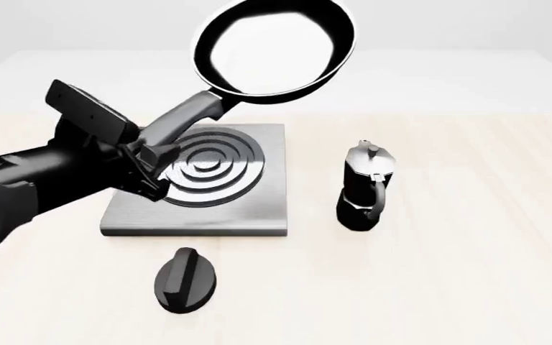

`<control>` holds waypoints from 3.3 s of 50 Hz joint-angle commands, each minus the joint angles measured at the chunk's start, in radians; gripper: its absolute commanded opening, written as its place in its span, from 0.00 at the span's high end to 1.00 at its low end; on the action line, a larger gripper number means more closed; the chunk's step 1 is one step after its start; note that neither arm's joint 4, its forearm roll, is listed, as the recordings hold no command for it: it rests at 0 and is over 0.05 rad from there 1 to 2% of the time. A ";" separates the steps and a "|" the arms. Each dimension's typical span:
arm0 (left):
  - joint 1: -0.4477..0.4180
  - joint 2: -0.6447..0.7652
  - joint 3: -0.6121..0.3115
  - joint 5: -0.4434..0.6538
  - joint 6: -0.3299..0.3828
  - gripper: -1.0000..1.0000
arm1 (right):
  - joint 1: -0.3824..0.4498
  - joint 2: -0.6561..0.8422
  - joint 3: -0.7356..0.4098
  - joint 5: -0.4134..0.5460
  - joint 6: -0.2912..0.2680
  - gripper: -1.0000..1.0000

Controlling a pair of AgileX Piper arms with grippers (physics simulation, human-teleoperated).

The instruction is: Put the frying pan on the stove.

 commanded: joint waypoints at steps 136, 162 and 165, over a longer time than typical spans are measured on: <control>0.155 -0.529 0.216 0.488 -0.085 1.00 | -0.011 0.000 -0.017 0.013 -0.009 0.00; 0.148 -0.453 0.257 0.419 -0.101 1.00 | -0.012 0.000 -0.019 0.015 -0.007 0.00; 0.146 -0.436 0.256 0.407 -0.100 1.00 | -0.012 0.000 -0.017 0.013 -0.007 0.00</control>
